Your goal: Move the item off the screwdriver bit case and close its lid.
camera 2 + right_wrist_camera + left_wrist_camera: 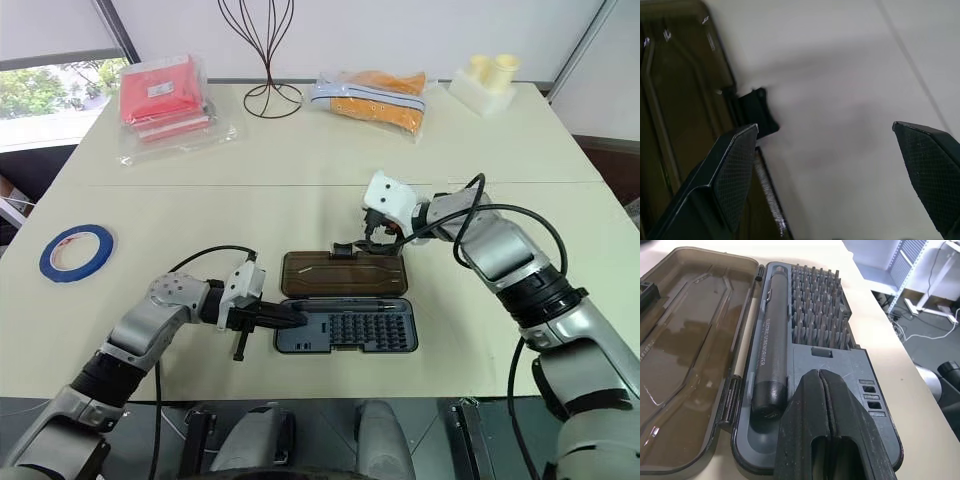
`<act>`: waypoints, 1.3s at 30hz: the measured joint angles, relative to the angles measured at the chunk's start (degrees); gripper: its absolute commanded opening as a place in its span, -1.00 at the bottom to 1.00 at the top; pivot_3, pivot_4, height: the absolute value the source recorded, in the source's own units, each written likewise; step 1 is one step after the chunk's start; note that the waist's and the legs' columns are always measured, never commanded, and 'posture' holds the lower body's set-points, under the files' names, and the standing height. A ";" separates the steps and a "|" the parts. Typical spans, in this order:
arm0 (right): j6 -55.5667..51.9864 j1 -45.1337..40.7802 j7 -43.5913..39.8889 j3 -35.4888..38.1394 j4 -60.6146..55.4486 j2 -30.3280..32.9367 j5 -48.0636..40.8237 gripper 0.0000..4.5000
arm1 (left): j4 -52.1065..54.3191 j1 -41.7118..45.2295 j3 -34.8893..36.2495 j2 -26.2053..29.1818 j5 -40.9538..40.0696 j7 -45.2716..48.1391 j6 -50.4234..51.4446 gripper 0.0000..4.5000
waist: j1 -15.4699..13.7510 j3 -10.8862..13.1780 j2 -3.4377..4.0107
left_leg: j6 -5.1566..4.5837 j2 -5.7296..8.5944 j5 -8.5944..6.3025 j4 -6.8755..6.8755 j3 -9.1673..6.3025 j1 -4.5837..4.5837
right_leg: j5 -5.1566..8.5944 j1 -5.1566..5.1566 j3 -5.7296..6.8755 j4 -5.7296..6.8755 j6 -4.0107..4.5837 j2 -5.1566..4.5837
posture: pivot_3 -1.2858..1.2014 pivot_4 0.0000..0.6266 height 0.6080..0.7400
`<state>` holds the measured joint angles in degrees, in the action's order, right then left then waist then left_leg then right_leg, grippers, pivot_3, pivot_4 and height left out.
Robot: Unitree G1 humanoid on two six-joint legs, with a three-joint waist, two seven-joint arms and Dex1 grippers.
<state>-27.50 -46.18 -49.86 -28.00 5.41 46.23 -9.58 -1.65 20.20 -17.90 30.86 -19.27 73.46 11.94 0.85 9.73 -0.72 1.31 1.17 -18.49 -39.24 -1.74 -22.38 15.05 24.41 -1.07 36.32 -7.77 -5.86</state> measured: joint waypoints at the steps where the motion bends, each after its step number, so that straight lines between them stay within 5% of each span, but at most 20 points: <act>1: 0.87 0.00 -0.99 -0.05 1.01 -0.21 0.96 0.99 | 0.02 -0.01 0.00 0.00 0.01 -0.01 0.00 -1.00 | 0.00 0.00 0.00 | 0.07 0.00 0.04 0.00 0.00 0.00 | 0.00 0.00 0.00 0.00 0.00 0.00 | 0.03 -0.52 1.00; 13: 8.04 0.02 -8.38 0.58 9.54 -2.99 8.16 0.99 | 0.94 -0.71 0.12 0.31 0.08 -0.98 0.05 -1.00 | 0.10 -0.01 0.02 | 0.13 0.00 0.07 0.00 0.00 0.04 | 0.00 0.00 0.00 0.05 0.00 0.00 | 0.03 -0.52 1.00; 16: 9.09 0.02 -8.88 1.71 11.25 -4.23 9.17 0.64 | 1.34 -1.21 0.31 0.41 0.08 -1.39 0.03 -1.00 | 0.10 -0.03 0.02 | 0.15 0.00 0.08 0.00 0.00 0.05 | 0.00 -0.01 0.00 0.05 0.00 0.00 | 0.03 -0.52 1.00; 19: 9.55 0.02 -10.13 1.89 11.93 -5.16 9.56 -0.01 | 1.52 -1.39 0.40 0.52 0.11 -1.57 0.04 -1.00 | 0.13 -0.05 0.04 | 0.16 0.00 0.09 0.00 0.00 0.07 | 0.00 -0.01 0.00 0.08 0.00 0.00 | 0.03 -0.52 1.00; 32: 10.39 0.00 -16.42 2.71 13.04 -6.54 12.32 -0.01 | 1.18 -1.44 0.35 0.58 0.31 -2.12 -0.16 -1.00 | 0.16 -0.20 0.08 | 0.16 0.00 0.09 -0.02 -0.01 0.30 | 0.00 -0.22 0.00 0.17 0.00 0.00 | 0.03 -0.52 1.00; 37: 11.41 -1.49 -17.88 3.00 17.55 -8.86 13.63 -0.01 | 1.08 -1.78 0.35 0.66 1.11 -2.51 -0.22 -1.00 | 0.35 -0.24 0.09 | -0.21 -0.04 -0.12 0.15 -0.02 1.16 | 0.01 -1.09 0.01 -0.02 0.02 0.05 | 0.03 -0.52 1.00; 39: 12.28 -2.45 -18.46 2.96 19.78 -9.82 13.99 -0.37 | 1.17 -1.86 0.41 0.67 1.29 -2.70 -0.28 -1.00 | 0.40 -0.25 0.10 | -0.21 -0.05 -0.12 0.13 -0.03 1.17 | 0.01 -1.11 0.00 -0.03 0.02 0.06 | 0.03 -0.52 1.00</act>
<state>-15.23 -48.63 -68.31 -25.04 25.19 36.41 4.42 -0.48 18.34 -17.50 31.53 -17.98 70.76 11.65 1.24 9.48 -0.63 1.10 1.13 -18.61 -39.11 -1.76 -21.20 15.06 23.30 -1.07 36.29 -7.76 -5.80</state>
